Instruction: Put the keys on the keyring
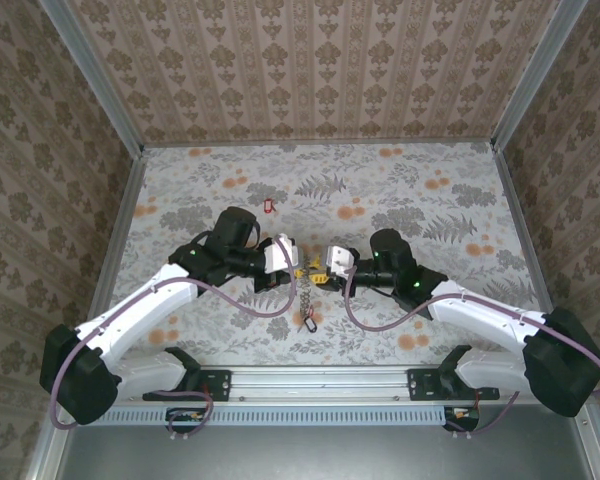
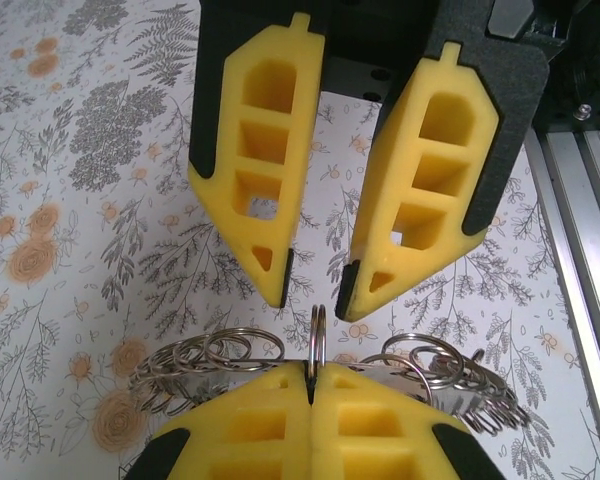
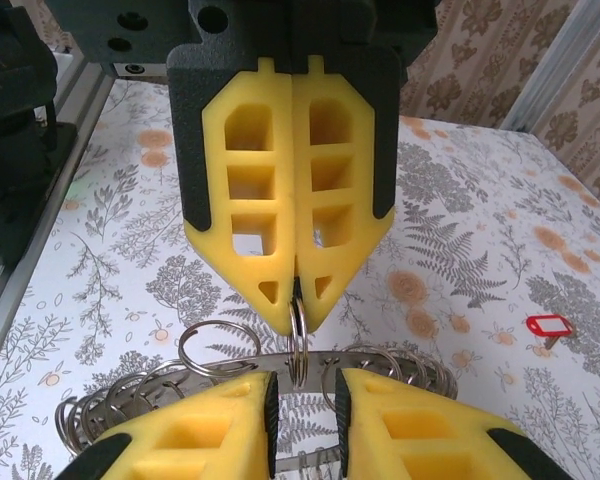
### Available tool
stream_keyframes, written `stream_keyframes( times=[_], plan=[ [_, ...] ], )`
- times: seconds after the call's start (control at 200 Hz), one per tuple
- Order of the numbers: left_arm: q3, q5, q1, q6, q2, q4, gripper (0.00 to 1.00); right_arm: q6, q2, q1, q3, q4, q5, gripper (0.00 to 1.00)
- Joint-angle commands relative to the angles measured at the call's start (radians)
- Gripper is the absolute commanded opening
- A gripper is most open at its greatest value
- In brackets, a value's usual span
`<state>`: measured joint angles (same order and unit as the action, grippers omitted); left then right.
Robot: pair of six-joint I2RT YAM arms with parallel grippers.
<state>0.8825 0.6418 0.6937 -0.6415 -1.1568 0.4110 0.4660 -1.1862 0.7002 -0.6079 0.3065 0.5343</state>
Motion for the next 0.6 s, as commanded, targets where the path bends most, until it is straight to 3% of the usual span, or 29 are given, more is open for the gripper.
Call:
stream_keyframes(
  times=[0.0, 0.15, 0.275, 0.37, 0.455, 0.595],
  plan=[
    [0.044, 0.019, 0.009, -0.022, -0.002, 0.000, 0.00, 0.012, -0.010, 0.016, -0.033, -0.027, -0.015, 0.25],
    [0.044, 0.042, 0.013, -0.030, -0.003, 0.004, 0.00, -0.007, -0.032, 0.022, -0.045, -0.010, -0.023, 0.24],
    [0.044, 0.060, 0.012, -0.043, 0.007, 0.006, 0.00, -0.011, -0.042, 0.022, -0.050, -0.010, -0.027, 0.16],
    [0.032, 0.055, 0.011, -0.040, 0.026, -0.015, 0.00, -0.016, -0.034, 0.022, -0.041, 0.002, -0.024, 0.00],
    [0.015, 0.051, 0.005, -0.027, 0.042, -0.036, 0.00, -0.049, -0.016, 0.020, -0.013, 0.064, -0.014, 0.00],
    [-0.032, 0.111, -0.019, -0.015, 0.081, -0.071, 0.17, -0.168, 0.009, 0.005, 0.050, 0.248, 0.035, 0.00]
  ],
)
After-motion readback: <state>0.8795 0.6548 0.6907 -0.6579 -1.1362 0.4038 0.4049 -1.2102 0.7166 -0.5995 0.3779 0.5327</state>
